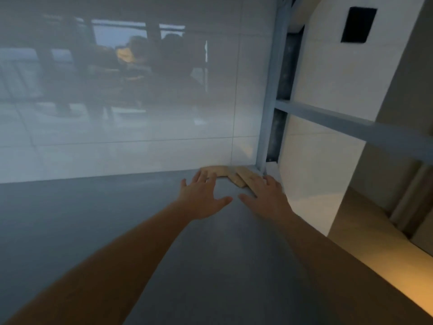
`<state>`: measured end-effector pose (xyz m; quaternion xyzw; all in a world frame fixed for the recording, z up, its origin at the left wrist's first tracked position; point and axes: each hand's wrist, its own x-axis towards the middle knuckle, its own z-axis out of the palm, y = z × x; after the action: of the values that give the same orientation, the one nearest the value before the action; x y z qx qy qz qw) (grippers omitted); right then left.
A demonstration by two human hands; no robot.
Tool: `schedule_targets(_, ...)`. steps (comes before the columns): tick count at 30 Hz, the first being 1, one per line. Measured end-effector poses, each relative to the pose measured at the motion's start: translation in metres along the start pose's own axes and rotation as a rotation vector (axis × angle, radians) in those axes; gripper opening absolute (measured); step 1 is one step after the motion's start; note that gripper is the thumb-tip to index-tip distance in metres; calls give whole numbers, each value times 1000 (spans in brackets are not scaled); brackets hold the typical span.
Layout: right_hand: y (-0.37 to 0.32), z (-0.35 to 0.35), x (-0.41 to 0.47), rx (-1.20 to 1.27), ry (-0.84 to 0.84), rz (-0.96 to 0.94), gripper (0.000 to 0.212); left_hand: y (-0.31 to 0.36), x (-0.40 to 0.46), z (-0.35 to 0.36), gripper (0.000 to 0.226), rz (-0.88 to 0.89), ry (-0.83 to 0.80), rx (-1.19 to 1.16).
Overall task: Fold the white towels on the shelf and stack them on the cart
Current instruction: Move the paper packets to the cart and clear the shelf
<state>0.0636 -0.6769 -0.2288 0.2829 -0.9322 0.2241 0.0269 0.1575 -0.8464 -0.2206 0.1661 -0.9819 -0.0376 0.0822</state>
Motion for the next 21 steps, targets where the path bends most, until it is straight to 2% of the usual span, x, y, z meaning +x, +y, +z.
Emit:
schedule_targets(3,5,0,23,-35,-38,-13,81,-4,26,5,93,35,-41,23)
schedule_targets(10,24,28,93,-186,-132,-34,80,-15,111,36,64,23,-95,-26)
schedule_targets(15,25,32,103,-221,-193,-97,76,-20,125,47,57,53,-144,-28)
schedule_targets(21,27,25,80,-211,-229,-152,70,-18,104,38,55,84,-124,34)
